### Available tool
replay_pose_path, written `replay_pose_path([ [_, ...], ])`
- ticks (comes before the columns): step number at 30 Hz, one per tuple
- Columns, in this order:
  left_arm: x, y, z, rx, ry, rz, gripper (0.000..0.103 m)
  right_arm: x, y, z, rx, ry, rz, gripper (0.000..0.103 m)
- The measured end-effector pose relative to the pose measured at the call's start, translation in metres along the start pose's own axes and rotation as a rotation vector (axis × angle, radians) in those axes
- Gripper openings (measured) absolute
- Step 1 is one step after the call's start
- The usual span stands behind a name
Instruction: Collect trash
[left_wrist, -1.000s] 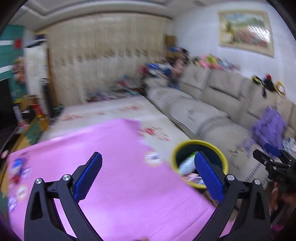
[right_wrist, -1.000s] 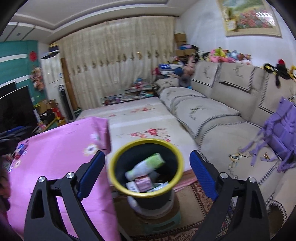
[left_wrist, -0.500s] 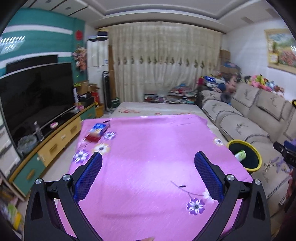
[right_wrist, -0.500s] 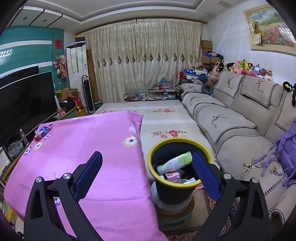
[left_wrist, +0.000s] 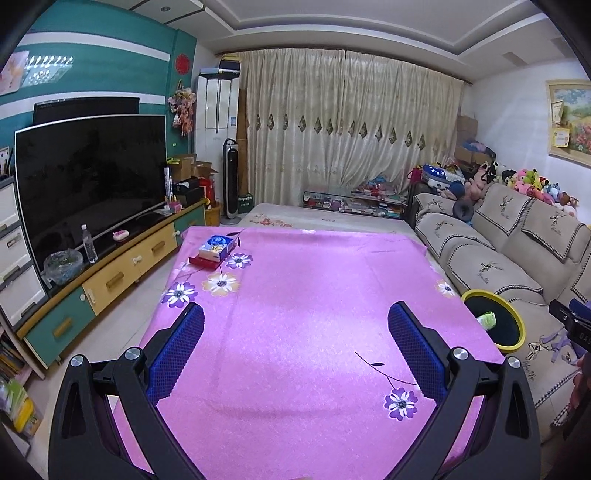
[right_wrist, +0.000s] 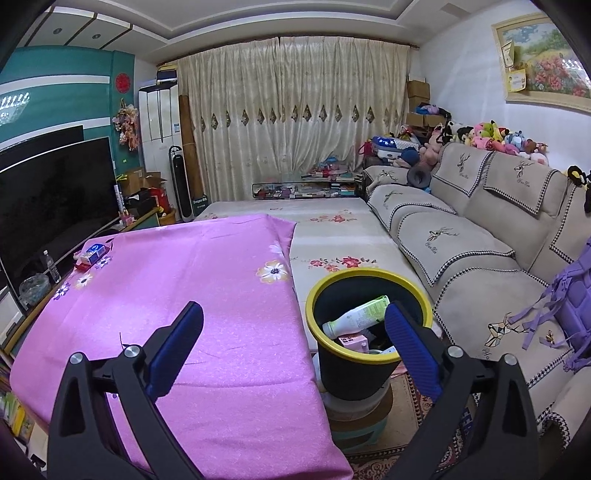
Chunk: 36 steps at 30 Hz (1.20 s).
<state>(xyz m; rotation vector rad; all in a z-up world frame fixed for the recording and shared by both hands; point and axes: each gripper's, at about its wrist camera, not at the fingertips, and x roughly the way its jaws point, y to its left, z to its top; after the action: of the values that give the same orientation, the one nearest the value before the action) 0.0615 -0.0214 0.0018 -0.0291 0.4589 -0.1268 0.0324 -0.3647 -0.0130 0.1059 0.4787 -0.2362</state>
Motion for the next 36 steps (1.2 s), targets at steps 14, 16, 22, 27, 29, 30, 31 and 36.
replay_pose_path([
  [14,-0.0014,-0.0078,0.0045,0.016,0.003,-0.007,0.098,0.0032,-0.0028,0.0009,0.005,0.004,0.004,0.094],
  [16,-0.0013,-0.0076,0.0045,0.015,0.003,-0.008,0.098,0.0034,-0.0027,0.0009,0.006,0.004,0.005,0.094],
  [22,-0.0015,-0.0072,0.0050,0.017,-0.001,-0.005,0.098,0.0052,-0.0024,-0.0021,0.005,0.008,0.008,0.094],
  [27,-0.0012,-0.0073,0.0049,0.017,0.000,-0.005,0.098,0.0059,-0.0025,-0.0032,0.006,0.011,0.010,0.094],
  [29,-0.0012,-0.0075,0.0048,0.018,0.001,-0.006,0.098,0.0061,-0.0025,-0.0031,0.006,0.011,0.010,0.094],
  [30,-0.0016,-0.0080,0.0052,0.019,0.001,-0.005,0.098,0.0062,-0.0026,-0.0031,0.007,0.011,0.010,0.094],
  [31,-0.0017,-0.0088,0.0056,0.021,0.000,-0.004,0.098,0.0060,-0.0025,-0.0031,0.007,0.011,0.010,0.094],
  [36,-0.0009,-0.0105,0.0058,0.021,0.004,-0.007,0.098,0.0063,-0.0022,-0.0033,0.007,0.012,0.009,0.094],
])
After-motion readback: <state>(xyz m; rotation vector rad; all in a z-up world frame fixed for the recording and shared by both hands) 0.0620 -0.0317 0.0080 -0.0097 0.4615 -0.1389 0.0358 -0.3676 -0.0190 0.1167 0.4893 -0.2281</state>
